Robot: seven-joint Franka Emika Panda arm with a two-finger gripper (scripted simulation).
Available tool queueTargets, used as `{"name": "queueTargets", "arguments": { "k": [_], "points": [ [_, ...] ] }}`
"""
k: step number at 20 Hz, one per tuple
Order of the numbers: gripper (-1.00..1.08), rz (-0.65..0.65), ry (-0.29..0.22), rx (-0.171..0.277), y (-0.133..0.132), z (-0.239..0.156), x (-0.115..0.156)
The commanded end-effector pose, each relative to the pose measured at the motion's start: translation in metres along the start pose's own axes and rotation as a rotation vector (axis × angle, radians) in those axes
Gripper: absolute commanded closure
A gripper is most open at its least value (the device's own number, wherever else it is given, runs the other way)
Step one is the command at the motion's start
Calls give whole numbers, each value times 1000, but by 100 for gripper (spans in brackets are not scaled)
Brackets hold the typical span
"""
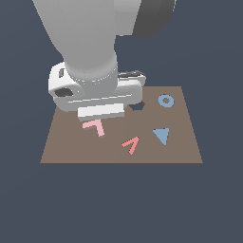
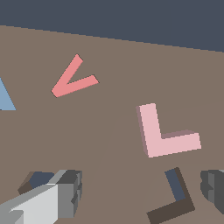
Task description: Insert a designated object into the corresponding slot on a board.
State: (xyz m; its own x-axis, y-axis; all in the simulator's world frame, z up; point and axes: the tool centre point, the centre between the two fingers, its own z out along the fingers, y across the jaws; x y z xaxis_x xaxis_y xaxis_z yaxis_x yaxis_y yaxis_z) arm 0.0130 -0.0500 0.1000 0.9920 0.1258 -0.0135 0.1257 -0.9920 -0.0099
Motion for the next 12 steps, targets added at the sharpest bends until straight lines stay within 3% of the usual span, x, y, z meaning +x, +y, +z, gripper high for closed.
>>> {"name": "queueTargets", "arguments": {
  "k": [1,12],
  "points": [
    [-92,-46,3,-3,12,13,5],
    [-92,-171,12,-10,43,46,26]
  ]
}}
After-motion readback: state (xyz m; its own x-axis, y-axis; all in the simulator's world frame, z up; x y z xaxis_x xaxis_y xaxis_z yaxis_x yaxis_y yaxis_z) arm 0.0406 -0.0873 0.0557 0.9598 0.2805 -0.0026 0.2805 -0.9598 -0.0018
